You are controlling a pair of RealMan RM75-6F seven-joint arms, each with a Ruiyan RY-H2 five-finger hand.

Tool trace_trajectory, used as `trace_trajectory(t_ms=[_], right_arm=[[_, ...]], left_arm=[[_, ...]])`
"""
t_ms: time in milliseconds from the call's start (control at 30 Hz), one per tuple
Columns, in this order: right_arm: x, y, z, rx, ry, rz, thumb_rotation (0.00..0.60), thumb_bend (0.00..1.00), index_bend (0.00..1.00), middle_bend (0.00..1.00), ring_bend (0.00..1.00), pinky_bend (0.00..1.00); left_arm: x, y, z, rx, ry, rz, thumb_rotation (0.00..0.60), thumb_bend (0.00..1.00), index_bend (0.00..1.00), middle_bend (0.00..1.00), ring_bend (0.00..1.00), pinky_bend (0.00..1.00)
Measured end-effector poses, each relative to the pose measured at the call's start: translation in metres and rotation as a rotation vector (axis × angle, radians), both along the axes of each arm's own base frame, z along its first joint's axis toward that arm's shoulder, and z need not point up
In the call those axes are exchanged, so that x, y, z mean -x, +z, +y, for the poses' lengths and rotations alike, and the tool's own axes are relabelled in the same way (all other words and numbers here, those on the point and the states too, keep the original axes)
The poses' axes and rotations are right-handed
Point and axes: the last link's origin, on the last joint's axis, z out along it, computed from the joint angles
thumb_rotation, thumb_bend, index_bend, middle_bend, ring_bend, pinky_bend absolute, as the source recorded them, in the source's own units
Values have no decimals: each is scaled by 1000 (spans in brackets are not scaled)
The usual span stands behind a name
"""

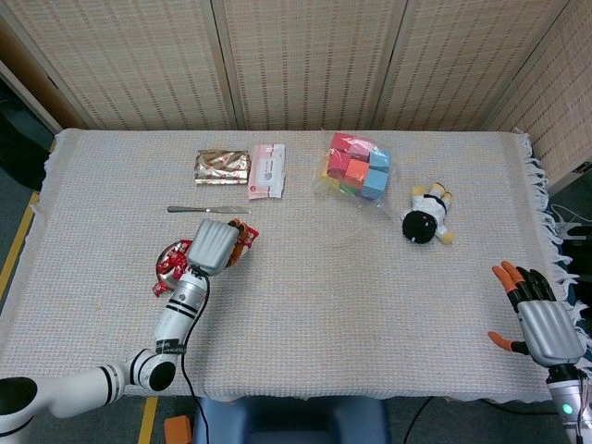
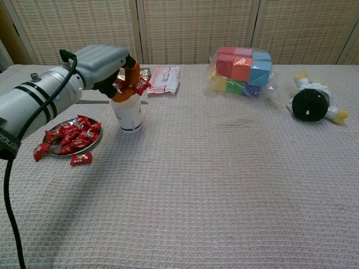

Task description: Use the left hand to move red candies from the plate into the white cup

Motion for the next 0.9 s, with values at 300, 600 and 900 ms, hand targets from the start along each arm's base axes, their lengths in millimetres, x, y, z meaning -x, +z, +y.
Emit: trace_trajectory(t_ms=[300, 600, 900], right_arm=[[0, 2, 1, 0, 3, -5, 600, 52, 0, 0, 0, 0], [-1, 0, 1, -5, 2, -2, 600, 53, 0, 0, 0, 0], [-1, -1, 1, -7, 2, -2, 600, 52, 0, 0, 0, 0]], left_arm=[[11, -7, 9, -21, 27, 44, 600, 717, 747, 730, 711, 1000], [27, -9, 13, -21, 52, 74, 600, 713, 740, 729, 712, 1000], [30, -14, 13, -14, 49, 110, 600, 703, 689, 727, 711, 1000]])
